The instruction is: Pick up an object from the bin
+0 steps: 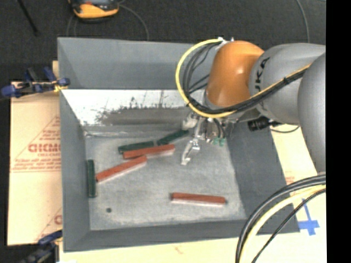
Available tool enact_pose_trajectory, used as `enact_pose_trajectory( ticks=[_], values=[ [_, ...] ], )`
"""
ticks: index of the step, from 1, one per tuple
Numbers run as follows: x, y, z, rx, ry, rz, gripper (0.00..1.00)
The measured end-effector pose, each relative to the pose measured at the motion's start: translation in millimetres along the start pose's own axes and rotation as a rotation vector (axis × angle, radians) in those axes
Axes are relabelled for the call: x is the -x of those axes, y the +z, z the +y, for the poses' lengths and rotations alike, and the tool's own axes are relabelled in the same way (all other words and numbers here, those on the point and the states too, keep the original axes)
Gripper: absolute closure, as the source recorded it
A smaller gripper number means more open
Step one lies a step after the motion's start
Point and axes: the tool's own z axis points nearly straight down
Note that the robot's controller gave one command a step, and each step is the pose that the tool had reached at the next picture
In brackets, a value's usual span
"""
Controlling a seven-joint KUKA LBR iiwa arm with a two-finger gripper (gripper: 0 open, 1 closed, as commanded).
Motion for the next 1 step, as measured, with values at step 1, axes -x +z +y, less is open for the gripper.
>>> enact_pose_trajectory(
  ticks=[1],
  values=[
    [-5.6,54.9,2.9,0.000,0.030,-0.002,1.00]
  ],
)
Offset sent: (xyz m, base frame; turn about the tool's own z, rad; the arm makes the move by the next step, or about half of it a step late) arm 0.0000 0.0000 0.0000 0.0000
